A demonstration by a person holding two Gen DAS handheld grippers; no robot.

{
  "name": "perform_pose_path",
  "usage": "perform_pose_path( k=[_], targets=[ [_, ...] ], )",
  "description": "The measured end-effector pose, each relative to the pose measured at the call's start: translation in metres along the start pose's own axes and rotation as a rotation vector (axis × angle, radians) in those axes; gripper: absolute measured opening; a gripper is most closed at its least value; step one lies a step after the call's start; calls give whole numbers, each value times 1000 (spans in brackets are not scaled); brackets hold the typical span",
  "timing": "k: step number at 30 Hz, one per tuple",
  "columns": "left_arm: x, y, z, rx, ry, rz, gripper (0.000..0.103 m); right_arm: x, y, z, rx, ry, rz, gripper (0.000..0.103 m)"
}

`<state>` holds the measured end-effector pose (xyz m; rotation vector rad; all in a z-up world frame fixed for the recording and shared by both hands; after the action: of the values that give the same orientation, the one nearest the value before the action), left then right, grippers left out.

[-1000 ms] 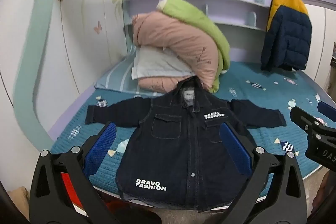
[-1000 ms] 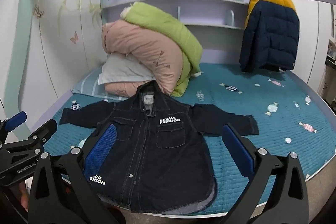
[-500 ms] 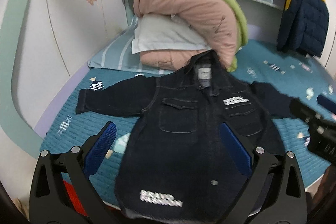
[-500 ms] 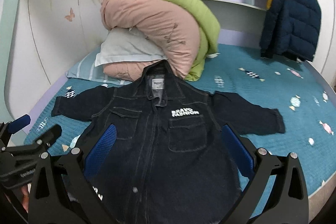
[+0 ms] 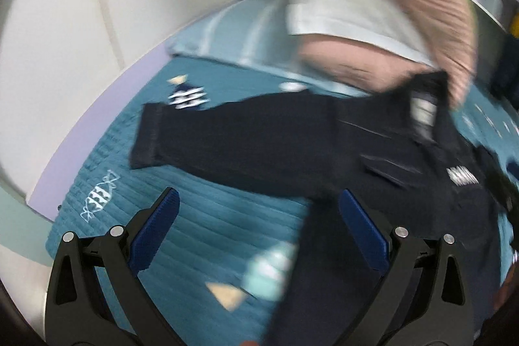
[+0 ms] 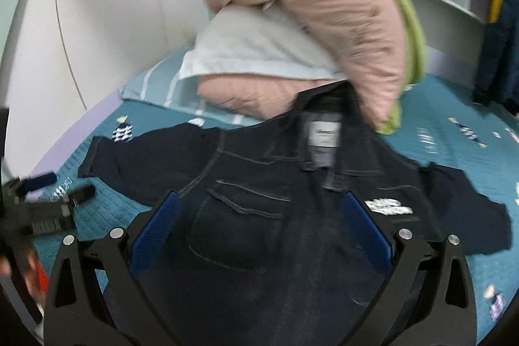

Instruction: Fold large clothes

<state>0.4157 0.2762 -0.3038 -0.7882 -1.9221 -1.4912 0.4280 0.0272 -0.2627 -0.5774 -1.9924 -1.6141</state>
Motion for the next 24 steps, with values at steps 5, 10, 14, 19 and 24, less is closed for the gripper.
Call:
perform_pose_path(
  k=[5, 10, 14, 19, 24],
  targets=[
    [-42, 17, 92, 170, 25, 2, 98, -60, -3, 26, -40, 43, 51, 97],
    [-73, 24, 162, 356, 38, -11, 98, -103, -6, 54, -14, 46, 82, 94],
    [-95, 23, 193, 412, 47, 2, 98, -125, -6, 76, 8, 95, 105, 58],
    [-110, 20, 204, 429, 72, -1, 98, -148, -3, 91, -64, 234, 169, 19],
    [-118, 25, 198, 377, 123, 5, 81, -168, 0, 108, -108, 320, 241, 0]
  ],
)
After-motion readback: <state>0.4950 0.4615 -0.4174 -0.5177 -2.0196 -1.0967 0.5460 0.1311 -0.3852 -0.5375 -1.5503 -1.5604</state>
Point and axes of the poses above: each gripper's, at about its wrist camera, not at the fingertips, and x roughly against the way its jaws point, z to its left, y to its top, the point moved 3 cm from there along -x, roughly the way its jaws point, and after that the axes turned 15 degrees about -y, right-handed, at the moved point
